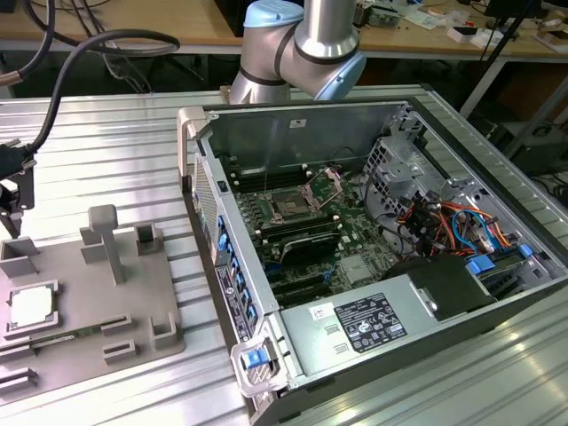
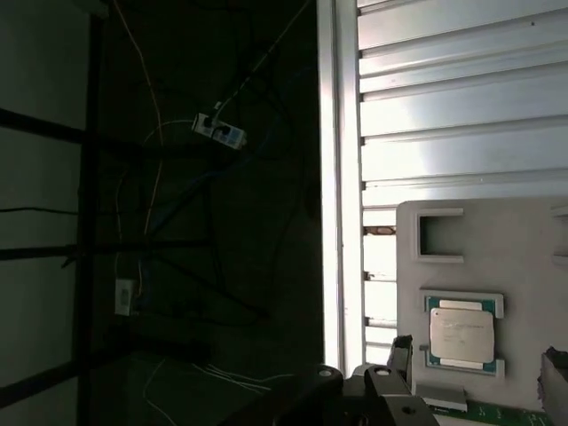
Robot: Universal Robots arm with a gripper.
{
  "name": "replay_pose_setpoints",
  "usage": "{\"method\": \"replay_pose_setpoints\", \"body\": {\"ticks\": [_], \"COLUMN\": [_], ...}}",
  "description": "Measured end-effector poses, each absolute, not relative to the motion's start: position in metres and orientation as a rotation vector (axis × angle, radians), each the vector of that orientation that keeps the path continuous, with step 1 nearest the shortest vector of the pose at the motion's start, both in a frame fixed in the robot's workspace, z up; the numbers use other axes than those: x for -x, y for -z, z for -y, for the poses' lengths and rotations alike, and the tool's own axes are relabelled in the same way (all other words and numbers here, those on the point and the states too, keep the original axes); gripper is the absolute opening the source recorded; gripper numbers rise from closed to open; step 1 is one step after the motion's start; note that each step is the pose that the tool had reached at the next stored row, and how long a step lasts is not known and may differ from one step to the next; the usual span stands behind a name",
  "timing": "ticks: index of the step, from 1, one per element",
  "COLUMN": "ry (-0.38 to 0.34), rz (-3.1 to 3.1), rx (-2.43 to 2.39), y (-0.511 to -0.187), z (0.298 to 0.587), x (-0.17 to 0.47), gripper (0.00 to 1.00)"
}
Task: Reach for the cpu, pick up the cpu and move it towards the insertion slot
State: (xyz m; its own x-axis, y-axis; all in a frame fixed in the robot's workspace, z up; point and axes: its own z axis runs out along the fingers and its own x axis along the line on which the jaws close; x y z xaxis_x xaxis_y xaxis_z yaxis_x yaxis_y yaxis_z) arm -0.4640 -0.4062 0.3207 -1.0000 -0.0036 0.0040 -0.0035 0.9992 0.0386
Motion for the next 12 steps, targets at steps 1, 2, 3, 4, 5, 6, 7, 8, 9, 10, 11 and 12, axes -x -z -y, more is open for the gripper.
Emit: {"method": "replay_pose_setpoints", "body": {"ticks": [1, 2, 3, 4, 5, 6, 7, 8, 9, 10, 11, 12], "ry": [0.061, 0.06, 0.061, 0.061, 0.061, 0.061, 0.061, 0.061, 0.061, 0.061, 0.061, 0.061], "rz": [3.135, 3.134, 3.134, 3.135, 3.135, 3.134, 3.134, 3.135, 3.134, 3.134, 3.135, 3.135], "rx": [-0.005, -0.005, -0.005, -0.005, -0.005, -0.005, -0.005, -0.006, -0.005, -0.005, -0.005, -0.005], "y": [-0.319, -0.319, -0.319, -0.318, -0.315, -0.313, -0.311, -0.309, -0.307, -0.303, -0.3, -0.294], "z": [0.406, 0.406, 0.406, 0.407, 0.407, 0.407, 0.407, 0.408, 0.409, 0.413, 0.416, 0.417], "x": [0.464, 0.464, 0.464, 0.464, 0.464, 0.464, 0.464, 0.464, 0.464, 0.464, 0.464, 0.464], "gripper": [0.6, 0.6, 0.6, 0.6, 0.6, 0.6, 0.6, 0.6, 0.6, 0.6, 0.6, 0.6]}}
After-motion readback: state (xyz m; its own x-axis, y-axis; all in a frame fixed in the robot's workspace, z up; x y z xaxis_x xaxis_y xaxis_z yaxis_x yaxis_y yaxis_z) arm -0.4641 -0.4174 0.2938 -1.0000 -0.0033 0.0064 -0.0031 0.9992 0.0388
